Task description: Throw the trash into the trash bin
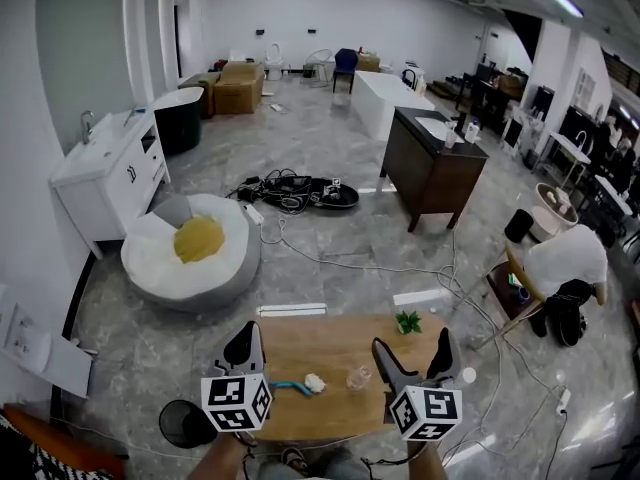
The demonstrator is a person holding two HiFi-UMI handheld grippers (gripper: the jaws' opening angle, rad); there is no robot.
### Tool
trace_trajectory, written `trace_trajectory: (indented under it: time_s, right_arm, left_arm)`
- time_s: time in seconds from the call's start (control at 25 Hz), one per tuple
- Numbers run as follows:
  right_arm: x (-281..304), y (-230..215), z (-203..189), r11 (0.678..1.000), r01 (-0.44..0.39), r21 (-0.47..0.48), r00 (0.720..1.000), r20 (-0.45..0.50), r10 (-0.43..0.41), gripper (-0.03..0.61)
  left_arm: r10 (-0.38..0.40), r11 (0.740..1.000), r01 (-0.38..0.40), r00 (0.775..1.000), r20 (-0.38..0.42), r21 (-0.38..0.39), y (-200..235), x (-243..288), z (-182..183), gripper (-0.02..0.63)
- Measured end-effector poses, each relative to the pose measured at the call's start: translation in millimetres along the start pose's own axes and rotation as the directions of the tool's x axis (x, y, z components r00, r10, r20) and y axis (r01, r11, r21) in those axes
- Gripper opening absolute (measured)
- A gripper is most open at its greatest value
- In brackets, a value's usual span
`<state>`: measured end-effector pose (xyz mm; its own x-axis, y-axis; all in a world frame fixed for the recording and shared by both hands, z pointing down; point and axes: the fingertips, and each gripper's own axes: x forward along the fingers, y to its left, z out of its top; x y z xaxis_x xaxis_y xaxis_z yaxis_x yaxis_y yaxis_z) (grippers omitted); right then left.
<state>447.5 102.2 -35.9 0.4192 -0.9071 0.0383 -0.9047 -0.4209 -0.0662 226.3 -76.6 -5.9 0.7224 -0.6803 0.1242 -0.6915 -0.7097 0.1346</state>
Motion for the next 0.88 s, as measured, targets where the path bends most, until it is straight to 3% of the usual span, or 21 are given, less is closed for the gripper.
trace_trajectory:
  time_s: [0.2,0.52,0.68,0.88]
  right_arm:
    - [28,1,-3,1.0,-0.027,0.008,1.0,-0.014,0.027,0.588]
    - [41,-26,-10,0.999,-0.035,0.005,0.999,-0.039,0.035,0.588]
    - [43,-33,-41,0.999,-0.031,0.022,0.995,-0.096,0.033,0.588]
    - [39,-36,-117,0.999,-0.028,0.021,0.976,-0.215,0.032,0.588]
  left_arm:
    - [0.035,0.999,-0.036,0.999,-0.025,-0.036,10,15,-5,-0.008]
    - [0.034,0.999,-0.035,0.999,-0.027,-0.031,-16,36,-10,-0.008]
    - [0.03,0.998,-0.033,0.996,-0.081,-0.044,-20,43,-40,-0.008]
    - [0.01,0.998,-0.02,0.983,-0.184,-0.052,-22,52,-111,-0.008]
